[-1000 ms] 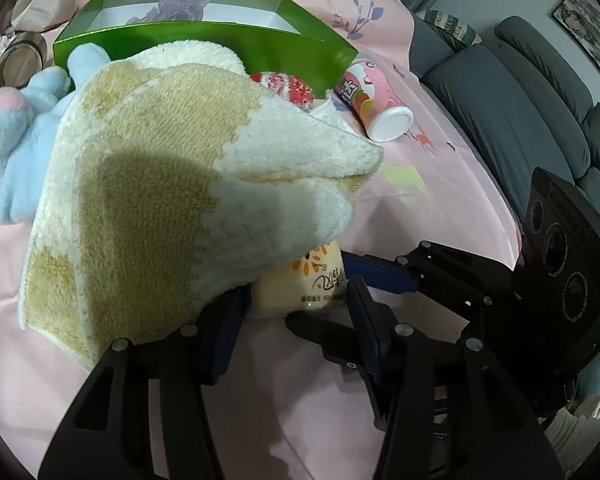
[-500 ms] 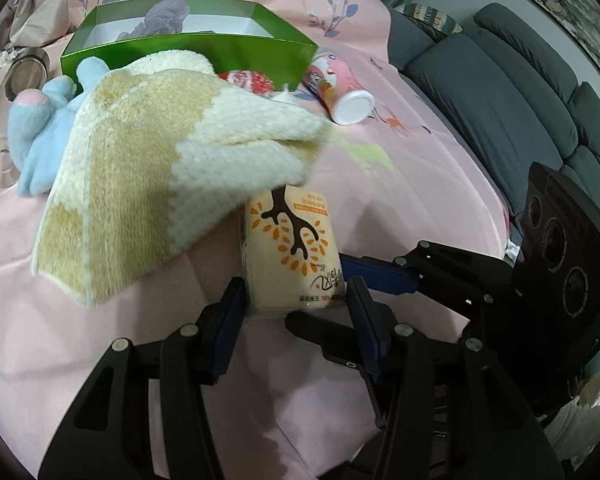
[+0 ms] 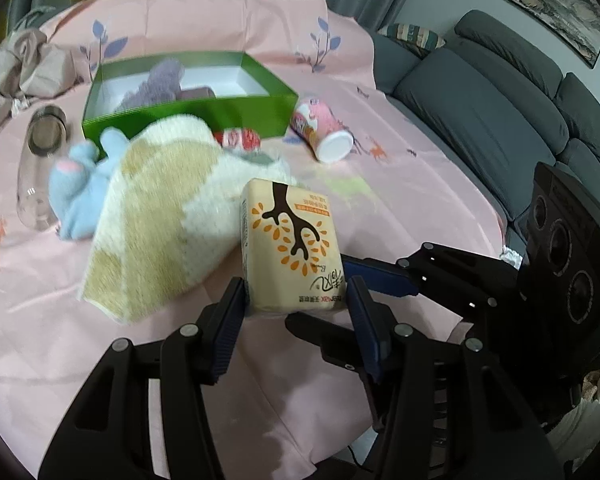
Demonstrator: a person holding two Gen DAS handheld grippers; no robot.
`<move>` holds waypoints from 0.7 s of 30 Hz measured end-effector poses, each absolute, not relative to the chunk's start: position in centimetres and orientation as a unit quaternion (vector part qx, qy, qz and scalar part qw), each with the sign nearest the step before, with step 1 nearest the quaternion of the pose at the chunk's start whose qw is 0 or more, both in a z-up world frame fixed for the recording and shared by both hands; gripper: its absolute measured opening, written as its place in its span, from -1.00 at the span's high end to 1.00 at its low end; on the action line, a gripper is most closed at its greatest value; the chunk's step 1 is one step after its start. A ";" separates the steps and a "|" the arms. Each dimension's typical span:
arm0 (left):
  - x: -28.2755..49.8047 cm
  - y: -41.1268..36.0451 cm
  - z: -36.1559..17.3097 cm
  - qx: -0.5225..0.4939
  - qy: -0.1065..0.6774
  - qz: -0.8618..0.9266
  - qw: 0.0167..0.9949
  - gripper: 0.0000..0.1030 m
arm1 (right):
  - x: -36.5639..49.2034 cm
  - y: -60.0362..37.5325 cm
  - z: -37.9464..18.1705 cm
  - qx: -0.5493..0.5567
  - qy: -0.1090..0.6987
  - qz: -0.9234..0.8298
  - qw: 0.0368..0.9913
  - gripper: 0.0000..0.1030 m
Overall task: Organize soft objects
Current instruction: 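Lift the tissue pack with both grippers and carry it over the green box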
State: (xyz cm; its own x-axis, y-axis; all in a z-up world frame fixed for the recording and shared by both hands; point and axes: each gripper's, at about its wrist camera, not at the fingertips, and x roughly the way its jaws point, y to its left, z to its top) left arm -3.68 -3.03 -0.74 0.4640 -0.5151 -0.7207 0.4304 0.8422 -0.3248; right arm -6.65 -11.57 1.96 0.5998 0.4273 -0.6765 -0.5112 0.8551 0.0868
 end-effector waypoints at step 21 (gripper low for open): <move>-0.4 -1.3 4.4 -0.030 0.373 -0.265 0.889 0.04 | -3.2 -10.2 7.1 -0.069 0.287 0.261 0.919 0.17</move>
State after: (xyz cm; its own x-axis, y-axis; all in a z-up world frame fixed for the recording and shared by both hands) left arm -0.40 -1.34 4.37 0.5817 -0.4931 -0.6469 0.4480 0.8580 -0.2512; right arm -3.22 -10.18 7.11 0.6990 0.4410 -0.5629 -0.5197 0.8540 0.0238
